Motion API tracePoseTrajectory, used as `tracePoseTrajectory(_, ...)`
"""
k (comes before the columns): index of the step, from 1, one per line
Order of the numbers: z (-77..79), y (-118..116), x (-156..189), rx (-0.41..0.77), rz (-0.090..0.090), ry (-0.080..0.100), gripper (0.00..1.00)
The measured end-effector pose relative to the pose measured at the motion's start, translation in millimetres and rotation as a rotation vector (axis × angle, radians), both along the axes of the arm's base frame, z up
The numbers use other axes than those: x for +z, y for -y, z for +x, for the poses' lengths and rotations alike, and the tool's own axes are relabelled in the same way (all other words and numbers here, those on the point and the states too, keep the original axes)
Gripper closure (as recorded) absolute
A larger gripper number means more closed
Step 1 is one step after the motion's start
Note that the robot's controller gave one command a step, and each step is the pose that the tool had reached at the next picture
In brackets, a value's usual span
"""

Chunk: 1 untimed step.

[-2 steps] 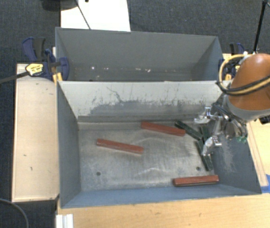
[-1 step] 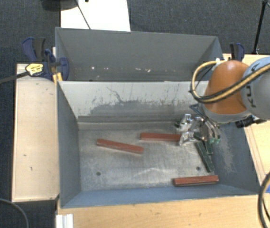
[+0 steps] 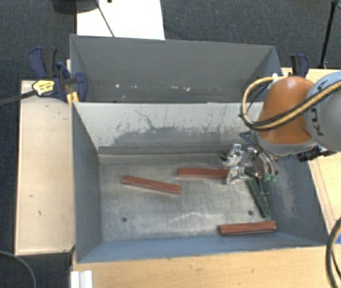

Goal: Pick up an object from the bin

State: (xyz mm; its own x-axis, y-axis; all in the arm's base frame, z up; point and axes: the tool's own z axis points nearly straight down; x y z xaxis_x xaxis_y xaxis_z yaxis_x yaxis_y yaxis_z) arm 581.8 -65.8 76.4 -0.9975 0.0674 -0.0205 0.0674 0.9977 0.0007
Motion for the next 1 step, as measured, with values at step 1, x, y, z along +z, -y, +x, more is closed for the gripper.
tracePoseTrajectory(1, -21.5, 12.6, 207.2, -0.028, 0.001, -0.016, 1.00)
